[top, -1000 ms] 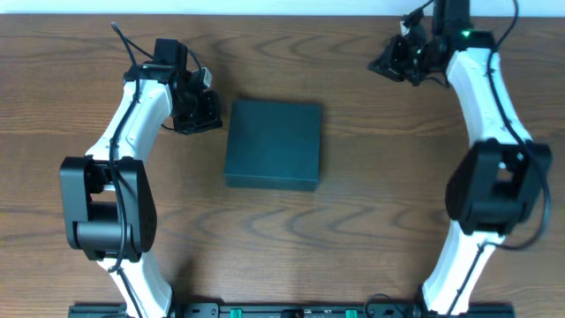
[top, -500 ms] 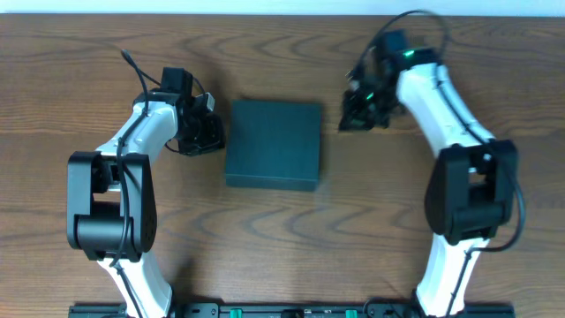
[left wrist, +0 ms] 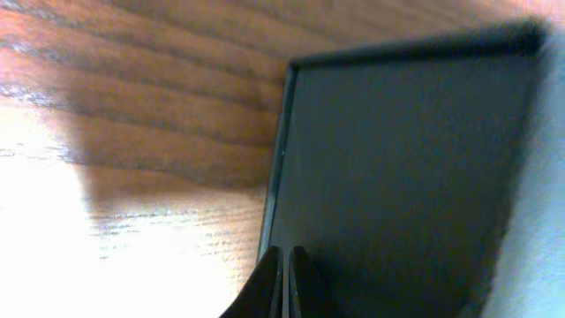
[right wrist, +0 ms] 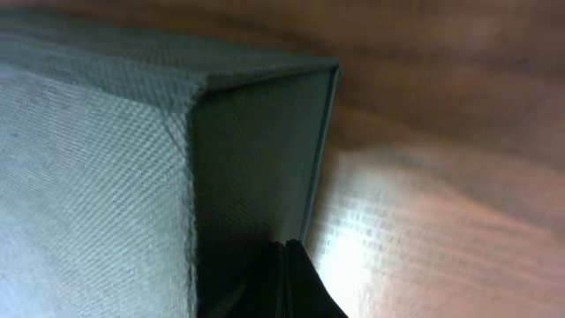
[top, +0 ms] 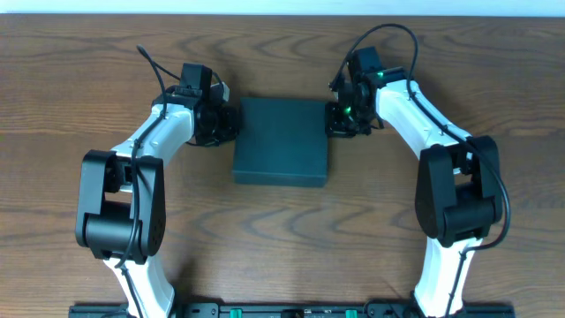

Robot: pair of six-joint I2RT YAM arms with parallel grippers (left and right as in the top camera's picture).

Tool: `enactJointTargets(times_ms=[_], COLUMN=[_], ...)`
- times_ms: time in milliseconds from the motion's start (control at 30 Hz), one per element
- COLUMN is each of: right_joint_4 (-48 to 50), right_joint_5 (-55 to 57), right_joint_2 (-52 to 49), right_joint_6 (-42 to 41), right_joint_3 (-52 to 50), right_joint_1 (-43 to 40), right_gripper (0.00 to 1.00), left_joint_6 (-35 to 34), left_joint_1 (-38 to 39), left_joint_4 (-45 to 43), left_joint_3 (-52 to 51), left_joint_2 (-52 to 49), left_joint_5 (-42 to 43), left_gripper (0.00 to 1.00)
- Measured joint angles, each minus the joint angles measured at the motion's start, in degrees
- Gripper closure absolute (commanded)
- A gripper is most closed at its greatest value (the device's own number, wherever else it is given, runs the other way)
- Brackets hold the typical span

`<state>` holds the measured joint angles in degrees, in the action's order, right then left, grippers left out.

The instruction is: Pack container

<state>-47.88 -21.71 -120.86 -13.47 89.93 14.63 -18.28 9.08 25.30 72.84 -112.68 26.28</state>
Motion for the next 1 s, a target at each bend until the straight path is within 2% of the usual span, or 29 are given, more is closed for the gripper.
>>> enactJointTargets(times_ms=[200,433,633,767,933,1000], right_joint_4=[2.7,-0.6,-6.0,-11.4,-19.0,-19.0], right_joint_5=[0.9,2.3,5.1,7.1,7.8,7.8], right_joint_2=[0.0,0.0,4.9,16.0,30.1,39.5], right_joint_6=[-0.2,-0.2,0.9,2.6,4.7,5.2], right_joint_3=[0.0,0.0,0.0,0.1,-0.7,-5.3], right_joint_1=[-0.3,-0.6,-5.3,-9.1,-9.1,-9.0], right_gripper=[0.99,0.99,0.98,0.99,0.99,0.99], left_joint_6=[-2.2,-2.8,-2.5,-0.6,3.2,5.1], left_joint_1=[0.7,0.7,-1.2,-2.7,-1.5,-0.8], left_joint_4=[-1.7,-1.2,8.7,16.4,21.7,22.2], left_joint_3=[0.0,0.0,0.5,0.6,0.6,-1.1], left_joint_2=[0.0,0.0,1.7,10.6,29.4,39.7], left_joint_5=[-1.2,-1.2,-1.3,-3.3,-5.7,-5.7], left_gripper=[0.94,0.94,0.94,0.94,0.94,0.94])
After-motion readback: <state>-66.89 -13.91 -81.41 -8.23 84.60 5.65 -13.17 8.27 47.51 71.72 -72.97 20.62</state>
